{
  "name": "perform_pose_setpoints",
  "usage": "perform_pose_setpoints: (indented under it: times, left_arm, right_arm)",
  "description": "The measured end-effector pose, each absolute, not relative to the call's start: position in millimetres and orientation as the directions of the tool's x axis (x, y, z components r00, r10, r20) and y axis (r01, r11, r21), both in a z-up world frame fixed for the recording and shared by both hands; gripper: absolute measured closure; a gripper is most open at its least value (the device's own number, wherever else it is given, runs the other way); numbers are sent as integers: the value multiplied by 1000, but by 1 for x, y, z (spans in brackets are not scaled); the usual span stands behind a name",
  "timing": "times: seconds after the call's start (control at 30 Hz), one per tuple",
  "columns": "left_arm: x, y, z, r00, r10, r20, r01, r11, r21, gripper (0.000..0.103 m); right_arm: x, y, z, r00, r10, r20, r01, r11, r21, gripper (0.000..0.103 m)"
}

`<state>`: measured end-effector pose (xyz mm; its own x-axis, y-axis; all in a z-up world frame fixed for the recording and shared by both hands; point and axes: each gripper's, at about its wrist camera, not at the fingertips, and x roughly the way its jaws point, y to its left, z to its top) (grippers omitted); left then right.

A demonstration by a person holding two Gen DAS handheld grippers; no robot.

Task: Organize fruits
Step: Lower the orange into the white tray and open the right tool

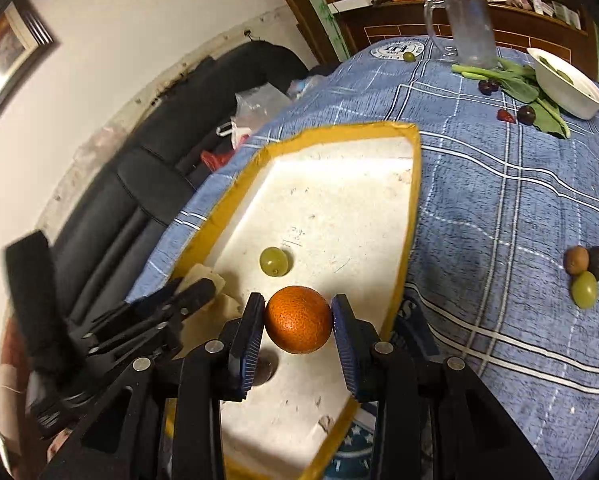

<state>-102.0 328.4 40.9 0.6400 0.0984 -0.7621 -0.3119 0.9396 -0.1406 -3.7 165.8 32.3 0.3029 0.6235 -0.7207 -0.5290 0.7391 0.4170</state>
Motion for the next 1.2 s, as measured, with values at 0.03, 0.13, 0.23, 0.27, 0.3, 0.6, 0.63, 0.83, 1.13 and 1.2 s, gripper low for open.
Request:
perform_pose_setpoints:
  times: [0.03, 0.13, 0.23, 0.27, 0.3, 0.6, 0.63, 0.83, 1.13, 1.2]
  left_arm:
    - [-100, 329, 39, 641, 90, -763, -308, 940, -149, 64]
    - [-94, 329, 34, 652, 68, -755, -295, 940, -169, 62]
    - [-88, 325, 34, 663, 62, -746, -276, 947, -166, 51]
    - [-85, 324, 34, 662, 66, -746, -275, 948, -160, 50]
    - [-82, 323, 34, 659, 71, -749, -276, 949, -153, 50]
    - [-58, 324, 32, 647, 65, -760, -254, 958, -134, 50]
    - [-57, 324, 33, 641, 60, -765, -252, 958, -136, 50]
    - [-72, 324, 47, 658, 22, -753, -268, 941, -206, 33]
    - [-113, 289, 101, 744, -143, -653, -147, 918, -369, 14]
    - [-126, 274, 120, 769, -164, -618, -95, 926, -365, 14]
  right_arm:
    - [-3, 170, 30, 307, 612, -729, -531, 745, 403, 64]
    - [-1, 176, 28, 319, 591, -741, -529, 760, 378, 64]
    - [0, 175, 27, 316, 597, -737, -524, 758, 389, 60]
    - [0, 173, 28, 319, 598, -736, -521, 759, 391, 59]
    - [1, 172, 28, 325, 593, -737, -515, 764, 388, 58]
    - [0, 166, 29, 354, 568, -743, -502, 786, 361, 58]
    - [0, 165, 29, 356, 569, -741, -499, 786, 364, 58]
    - [-12, 141, 53, 450, 591, -670, -476, 793, 380, 46]
    - [-35, 69, 81, 561, 537, -630, -401, 842, 360, 41]
    - [-42, 50, 89, 586, 516, -625, -384, 856, 346, 39]
